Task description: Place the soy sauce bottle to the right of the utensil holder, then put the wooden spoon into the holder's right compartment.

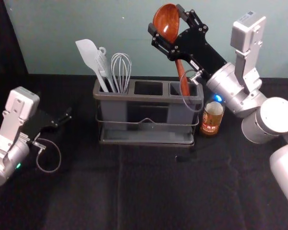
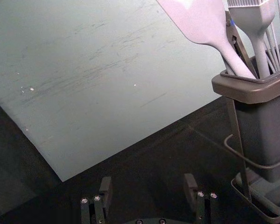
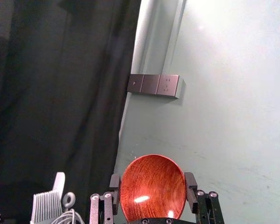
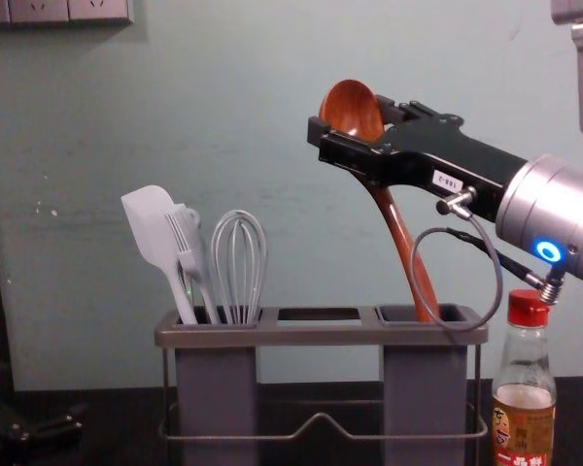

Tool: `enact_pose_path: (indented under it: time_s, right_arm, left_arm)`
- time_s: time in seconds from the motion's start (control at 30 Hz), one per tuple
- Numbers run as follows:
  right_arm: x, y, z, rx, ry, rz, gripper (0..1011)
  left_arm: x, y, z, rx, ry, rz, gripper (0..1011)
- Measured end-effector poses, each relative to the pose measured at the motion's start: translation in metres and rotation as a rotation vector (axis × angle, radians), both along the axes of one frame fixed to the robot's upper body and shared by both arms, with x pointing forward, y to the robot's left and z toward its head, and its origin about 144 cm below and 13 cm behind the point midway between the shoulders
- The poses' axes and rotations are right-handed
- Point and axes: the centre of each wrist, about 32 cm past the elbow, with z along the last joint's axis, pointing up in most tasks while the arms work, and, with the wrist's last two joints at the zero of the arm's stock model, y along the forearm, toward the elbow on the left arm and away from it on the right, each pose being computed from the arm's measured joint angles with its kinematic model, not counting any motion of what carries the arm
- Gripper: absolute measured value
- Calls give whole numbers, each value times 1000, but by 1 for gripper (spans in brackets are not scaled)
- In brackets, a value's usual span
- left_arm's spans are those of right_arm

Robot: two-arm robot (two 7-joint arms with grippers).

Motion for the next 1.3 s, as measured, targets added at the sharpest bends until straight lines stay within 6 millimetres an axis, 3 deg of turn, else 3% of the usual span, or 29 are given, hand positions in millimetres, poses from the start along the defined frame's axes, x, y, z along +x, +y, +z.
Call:
enact_pose_path:
  time_s: [0.37,0.83,1.3]
  right_arm:
    - [-10,-13,-3,-33,59,2,838]
    - [-29,-40,10,-91,136,28,838]
    - [-42,-54,16,-137,183,33,838]
  left_arm:
    - [0,0,0,0,0,0,1005]
    - [0,0,0,0,0,0,1005]
    - [0,0,0,0,0,0,1005]
